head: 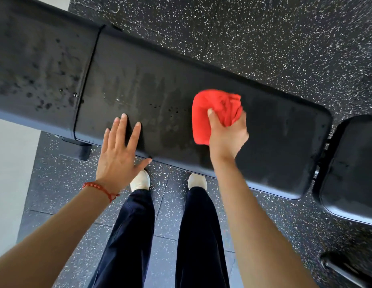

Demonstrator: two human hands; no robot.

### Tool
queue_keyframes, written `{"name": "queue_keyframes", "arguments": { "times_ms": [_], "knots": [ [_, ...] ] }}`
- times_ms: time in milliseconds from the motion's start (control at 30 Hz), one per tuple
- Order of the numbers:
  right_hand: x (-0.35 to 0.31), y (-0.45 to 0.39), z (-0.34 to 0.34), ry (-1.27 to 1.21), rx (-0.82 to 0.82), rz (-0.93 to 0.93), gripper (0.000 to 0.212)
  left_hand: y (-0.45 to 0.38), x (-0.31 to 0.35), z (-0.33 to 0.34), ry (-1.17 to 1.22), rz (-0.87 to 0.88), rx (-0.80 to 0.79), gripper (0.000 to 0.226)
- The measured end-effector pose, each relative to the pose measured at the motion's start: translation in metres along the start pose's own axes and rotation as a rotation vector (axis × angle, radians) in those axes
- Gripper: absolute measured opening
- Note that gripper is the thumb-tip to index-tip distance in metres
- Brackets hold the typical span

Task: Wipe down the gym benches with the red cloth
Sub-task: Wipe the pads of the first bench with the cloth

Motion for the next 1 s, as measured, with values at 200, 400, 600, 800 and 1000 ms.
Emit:
{"name": "queue_keyframes", "arguments": {
  "times_ms": [200,400,600,800,1000],
  "knots": [
    [-0.016,-0.015,0.011,0.047,0.020,-0.053,0.038,-0.001,0.003,0.003,0.006,0.000,0.028,0.090],
    [0.008,0.039,0.018,0.011,-0.140,0.010,0.031,-0.001,0.002,0.002,0.019,-0.002,0.033,0.083],
    [0.025,0.095,0.027,-0.019,-0.202,0.032,0.033,0.000,0.001,0.004,0.026,-0.007,0.038,0.087],
    [0.005,0.067,0.040,-0.037,-0.154,0.008,0.033,0.000,-0.001,0.002,0.027,-0.010,0.038,0.090],
    [-0.039,0.014,0.063,0.003,-0.074,-0.093,0.040,-0.001,-0.001,-0.002,0.033,-0.006,0.041,0.082]
  ]
}}
Point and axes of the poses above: each hand's wrist, its own y-axis away from the middle knuckle, its own z-axis out of the palm, x = y × z, the point moved 7 cm from there along -y, towards the middle knuckle, and after that the axes turned 8 degrees about -x, right-handed, at the moved point
